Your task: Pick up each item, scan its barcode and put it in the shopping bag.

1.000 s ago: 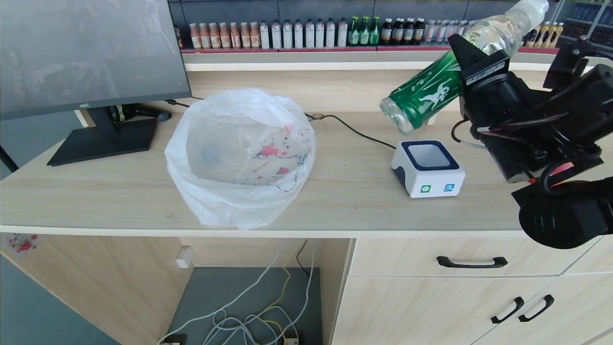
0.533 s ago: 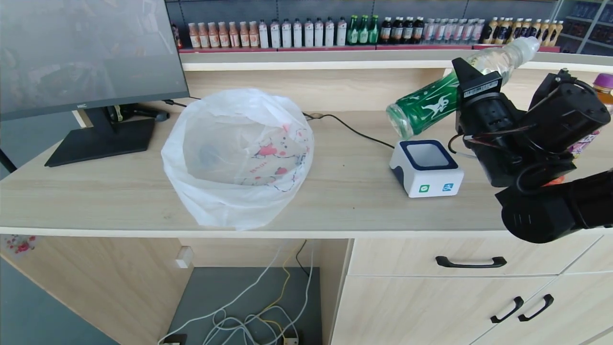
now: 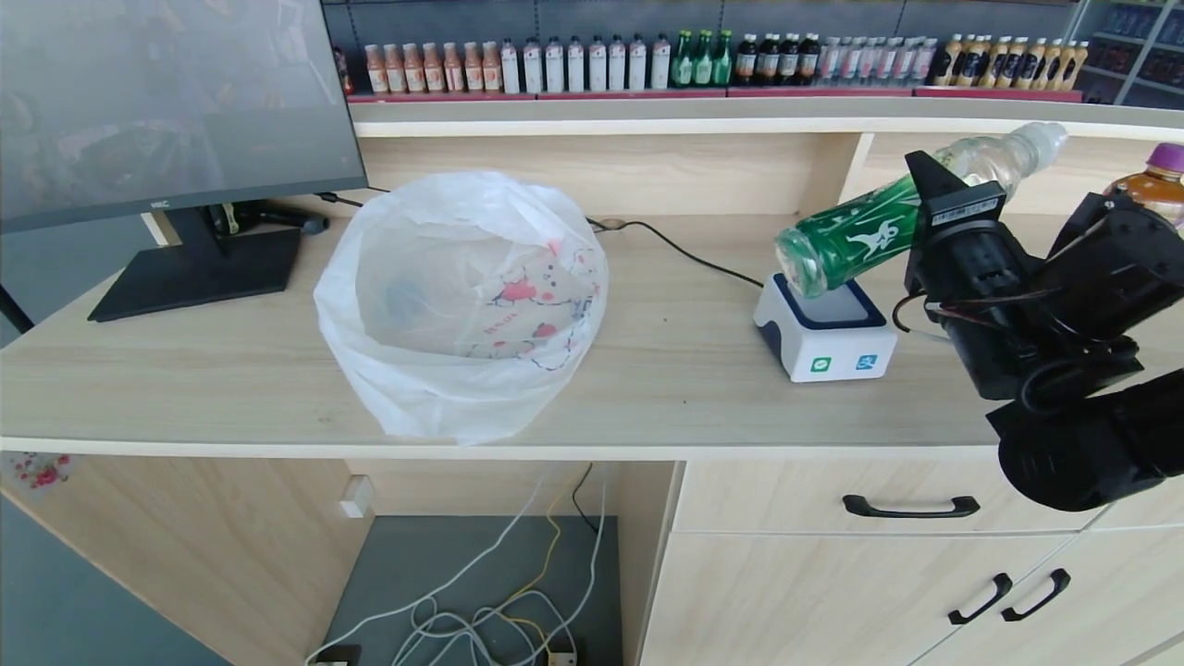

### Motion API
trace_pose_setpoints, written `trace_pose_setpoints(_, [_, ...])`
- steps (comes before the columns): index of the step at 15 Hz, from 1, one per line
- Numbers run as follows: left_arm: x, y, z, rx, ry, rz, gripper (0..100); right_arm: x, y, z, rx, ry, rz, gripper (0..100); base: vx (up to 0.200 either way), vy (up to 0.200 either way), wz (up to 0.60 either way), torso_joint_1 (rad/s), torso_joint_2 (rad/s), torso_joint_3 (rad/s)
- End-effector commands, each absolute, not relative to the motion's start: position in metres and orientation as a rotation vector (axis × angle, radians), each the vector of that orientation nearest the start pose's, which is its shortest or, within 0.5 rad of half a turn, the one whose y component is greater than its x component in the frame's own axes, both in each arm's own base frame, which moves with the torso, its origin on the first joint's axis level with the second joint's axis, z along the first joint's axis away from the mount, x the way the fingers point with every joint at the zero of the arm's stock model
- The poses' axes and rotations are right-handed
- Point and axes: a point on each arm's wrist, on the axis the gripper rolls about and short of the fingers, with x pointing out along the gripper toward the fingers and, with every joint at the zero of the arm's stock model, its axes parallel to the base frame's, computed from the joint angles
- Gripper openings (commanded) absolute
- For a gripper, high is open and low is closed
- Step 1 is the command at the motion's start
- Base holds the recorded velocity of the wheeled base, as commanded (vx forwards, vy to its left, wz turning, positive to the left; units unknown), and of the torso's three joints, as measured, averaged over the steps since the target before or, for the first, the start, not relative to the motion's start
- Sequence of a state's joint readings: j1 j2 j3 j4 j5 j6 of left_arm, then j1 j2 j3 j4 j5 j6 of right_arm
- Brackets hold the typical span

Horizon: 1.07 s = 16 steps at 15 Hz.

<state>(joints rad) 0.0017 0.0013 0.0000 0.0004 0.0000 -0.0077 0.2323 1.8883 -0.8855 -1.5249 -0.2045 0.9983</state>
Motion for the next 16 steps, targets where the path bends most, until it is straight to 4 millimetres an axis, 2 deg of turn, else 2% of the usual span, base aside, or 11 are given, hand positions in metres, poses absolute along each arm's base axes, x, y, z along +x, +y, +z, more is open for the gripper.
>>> trace_pose_setpoints(1, [-0.023,0.000,0.075,-0.009,0.003,0.002,100,0.327,0.071,0.226,1.089,-0.448,0.270,0,0.000,0.000,0.00,0.000,0.00,0.000])
trace_pose_setpoints(16, [-0.023,0.000,0.076,-0.008,0.002,0.002,100,0.341,0.064,0.197,1.103,-0.394,0.237,0,0.000,0.000,0.00,0.000,0.00,0.000])
